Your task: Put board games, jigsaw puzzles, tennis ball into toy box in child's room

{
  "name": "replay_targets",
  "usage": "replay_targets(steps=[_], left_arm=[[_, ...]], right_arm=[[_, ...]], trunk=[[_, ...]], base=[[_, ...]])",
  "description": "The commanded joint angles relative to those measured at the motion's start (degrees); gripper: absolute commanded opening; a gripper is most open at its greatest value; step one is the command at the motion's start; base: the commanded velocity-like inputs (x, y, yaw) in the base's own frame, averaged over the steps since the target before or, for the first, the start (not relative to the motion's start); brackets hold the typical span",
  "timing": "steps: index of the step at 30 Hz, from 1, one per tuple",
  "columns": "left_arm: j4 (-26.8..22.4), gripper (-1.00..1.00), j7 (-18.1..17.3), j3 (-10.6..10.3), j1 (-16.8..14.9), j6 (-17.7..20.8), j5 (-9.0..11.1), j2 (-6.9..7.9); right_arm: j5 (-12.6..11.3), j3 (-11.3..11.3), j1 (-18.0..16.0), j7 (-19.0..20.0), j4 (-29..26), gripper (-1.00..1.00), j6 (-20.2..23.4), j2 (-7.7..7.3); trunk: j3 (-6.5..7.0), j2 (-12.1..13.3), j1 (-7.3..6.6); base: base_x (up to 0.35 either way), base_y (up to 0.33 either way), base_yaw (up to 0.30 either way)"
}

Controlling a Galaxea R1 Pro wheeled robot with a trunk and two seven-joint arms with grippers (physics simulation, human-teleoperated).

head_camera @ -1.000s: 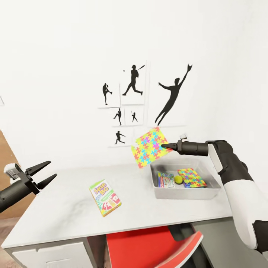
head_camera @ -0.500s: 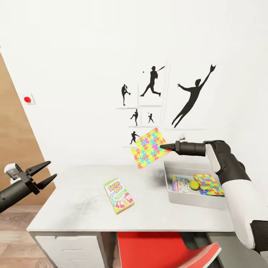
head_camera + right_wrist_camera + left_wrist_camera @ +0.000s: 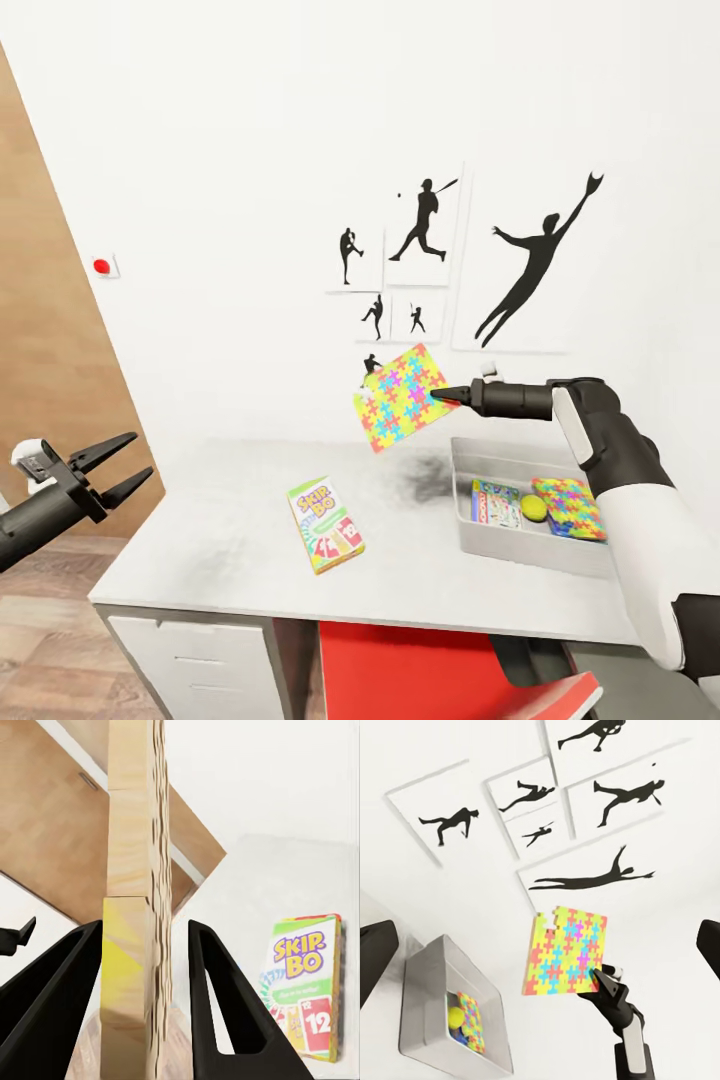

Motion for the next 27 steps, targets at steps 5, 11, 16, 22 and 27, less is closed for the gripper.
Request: replay_targets(steps=[5, 11, 16, 22, 27], left_arm=[[0.0, 1.0, -0.5, 0.1, -0.1, 0.2, -0.5, 0.02], [0.0, 1.0, -0.5, 0.1, -0.1, 0.2, -0.5, 0.05], [0.0, 1.0, -0.5, 0.1, -0.1, 0.2, -0.5, 0.03], [0.0, 1.0, -0.5, 0.1, -0.1, 0.2, -0.5, 0.06], [-0.1, 1.0, -0.3, -0.8, -0.1, 0.2, -0.4, 0.06]], right_arm=[[0.2, 0.1, 0.3, 0.4, -0.3, -1.0, 0.1, -0.06], [-0.2, 0.2, 0.4, 0.4, -0.4, -1.0, 0.1, -0.07], [-0.2, 0.1, 0.4, 0.4, -0.3, -1.0, 0.1, -0.07], [-0.4, -0.1, 0.4, 0.7, -0.4, -1.0, 0.1, -0.07], [-0.5, -0.4, 0.7, 0.9, -3.4, -1.0, 0.1, -0.75]], trunk=[[-0.14, -0.1, 0.04], [-0.14, -0.1, 0.04], [-0.02, -0.1, 0.04], [0.04, -0.1, 0.04], [0.05, -0.1, 0.04]], base=[[0.0, -0.114, 0.001], [0.13, -0.014, 0.0], [0.276, 0.023, -0.121], [0.033, 0.005, -0.053], [0.003, 0.0, -0.004]])
